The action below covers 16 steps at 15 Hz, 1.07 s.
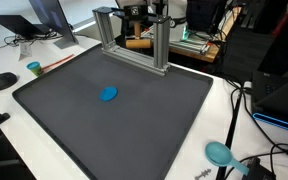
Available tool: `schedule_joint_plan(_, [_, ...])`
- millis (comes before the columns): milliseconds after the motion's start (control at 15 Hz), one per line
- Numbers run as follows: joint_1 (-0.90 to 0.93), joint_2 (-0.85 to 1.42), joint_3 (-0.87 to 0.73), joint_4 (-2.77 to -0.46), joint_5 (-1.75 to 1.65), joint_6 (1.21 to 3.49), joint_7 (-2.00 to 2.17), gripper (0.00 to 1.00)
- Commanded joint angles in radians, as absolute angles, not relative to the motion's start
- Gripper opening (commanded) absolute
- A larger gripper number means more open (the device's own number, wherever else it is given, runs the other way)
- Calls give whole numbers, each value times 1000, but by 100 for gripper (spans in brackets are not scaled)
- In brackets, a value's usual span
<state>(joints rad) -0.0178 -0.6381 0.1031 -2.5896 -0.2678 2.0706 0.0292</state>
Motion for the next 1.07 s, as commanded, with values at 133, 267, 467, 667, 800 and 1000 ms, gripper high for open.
schedule_joint_plan(133, [23,-624,82,-2531,-301,2127,-73,100])
schedule_joint_plan(267, [38,-601,66,-2503,-286,2152,-125,100])
schedule_joint_plan(467, [69,-540,30,-2444,-241,2150,-205,100])
schedule_joint_plan(667, [102,-467,-10,-2386,-176,2121,-291,100])
schedule_joint_plan(800, [123,-414,-34,-2348,-114,2098,-357,100])
schedule_joint_plan(1000, [129,-332,-46,-2289,-43,2031,-416,100])
